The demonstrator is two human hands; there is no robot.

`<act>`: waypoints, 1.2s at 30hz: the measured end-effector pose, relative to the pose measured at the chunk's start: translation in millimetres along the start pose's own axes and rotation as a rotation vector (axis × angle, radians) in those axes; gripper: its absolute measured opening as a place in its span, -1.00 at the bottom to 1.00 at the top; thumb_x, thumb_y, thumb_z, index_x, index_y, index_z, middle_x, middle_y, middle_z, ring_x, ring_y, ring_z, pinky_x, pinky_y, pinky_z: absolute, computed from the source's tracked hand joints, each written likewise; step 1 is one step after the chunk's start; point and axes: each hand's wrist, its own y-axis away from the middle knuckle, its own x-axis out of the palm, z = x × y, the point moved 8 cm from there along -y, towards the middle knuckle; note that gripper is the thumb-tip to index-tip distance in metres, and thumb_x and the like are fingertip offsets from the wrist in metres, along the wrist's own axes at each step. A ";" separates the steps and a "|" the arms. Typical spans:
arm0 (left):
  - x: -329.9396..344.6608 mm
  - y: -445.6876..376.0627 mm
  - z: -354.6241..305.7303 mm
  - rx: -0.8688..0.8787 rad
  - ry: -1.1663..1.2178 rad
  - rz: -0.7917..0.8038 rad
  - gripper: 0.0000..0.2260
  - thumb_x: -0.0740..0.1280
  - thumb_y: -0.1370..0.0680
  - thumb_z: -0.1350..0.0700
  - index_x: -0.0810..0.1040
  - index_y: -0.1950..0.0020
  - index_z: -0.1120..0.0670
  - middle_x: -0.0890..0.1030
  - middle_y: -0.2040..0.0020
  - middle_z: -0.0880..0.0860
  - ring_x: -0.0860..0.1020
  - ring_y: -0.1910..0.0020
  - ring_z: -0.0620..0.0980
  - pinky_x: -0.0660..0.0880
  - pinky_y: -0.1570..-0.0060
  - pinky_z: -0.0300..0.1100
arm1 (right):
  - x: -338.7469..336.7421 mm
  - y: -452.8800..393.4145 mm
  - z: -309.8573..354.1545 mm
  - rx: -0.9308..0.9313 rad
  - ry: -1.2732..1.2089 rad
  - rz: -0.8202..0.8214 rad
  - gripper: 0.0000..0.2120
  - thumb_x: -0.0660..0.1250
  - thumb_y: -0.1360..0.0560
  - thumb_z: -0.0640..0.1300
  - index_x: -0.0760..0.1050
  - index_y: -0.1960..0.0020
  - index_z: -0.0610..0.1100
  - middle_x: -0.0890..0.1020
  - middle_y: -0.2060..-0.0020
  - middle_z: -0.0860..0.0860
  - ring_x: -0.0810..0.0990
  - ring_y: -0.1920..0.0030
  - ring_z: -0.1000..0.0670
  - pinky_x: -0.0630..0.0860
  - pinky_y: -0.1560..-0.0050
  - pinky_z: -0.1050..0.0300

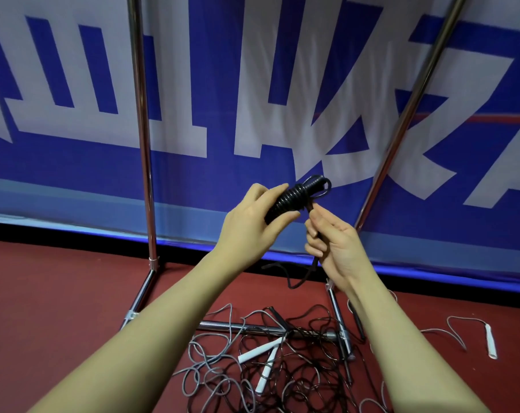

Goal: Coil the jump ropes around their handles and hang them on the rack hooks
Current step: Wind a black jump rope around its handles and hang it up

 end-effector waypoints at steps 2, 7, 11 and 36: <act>-1.6 -1.0 -0.3 -0.097 0.273 0.023 -0.71 0.37 -0.50 -0.08 0.49 -0.19 -0.08 0.56 0.14 0.04 0.57 0.21 -0.01 0.53 0.15 -0.05 | -1.2 0.2 3.2 -0.019 -0.055 -0.014 -0.82 0.31 -0.43 -0.18 0.58 -0.01 -0.16 0.39 0.43 0.01 0.20 0.54 0.15 0.16 0.50 0.32; 6.8 2.9 6.8 -0.180 0.366 0.065 -0.83 0.41 -0.52 -0.02 0.53 -0.08 -0.11 0.61 0.26 -0.03 0.58 0.30 -0.08 0.52 0.20 -0.13 | -7.5 2.1 -0.9 -0.026 -0.055 -0.068 -0.85 0.32 -0.42 -0.17 0.57 0.06 -0.22 0.43 0.43 0.00 0.24 0.55 0.13 0.19 0.53 0.33; 3.4 2.8 4.4 0.026 -0.182 -0.073 -0.63 0.23 -0.55 -0.15 0.56 -0.27 -0.04 0.60 0.03 -0.01 0.57 0.07 0.04 0.44 0.30 -0.13 | -6.1 3.3 -5.2 0.002 -0.042 -0.115 -0.82 0.33 -0.43 -0.18 0.57 0.02 -0.24 0.41 0.42 -0.01 0.23 0.56 0.11 0.21 0.55 0.31; 6.3 -2.2 11.4 0.034 -0.189 0.094 -0.59 0.30 -0.58 -0.01 0.39 -0.38 0.09 0.44 -0.18 0.07 0.53 -0.02 0.14 0.49 0.06 0.04 | -1.3 0.4 0.4 -0.079 0.236 -0.015 -0.73 0.20 -0.57 -0.36 0.52 -0.21 -0.21 0.53 0.32 0.00 0.40 0.39 0.10 0.42 0.34 0.23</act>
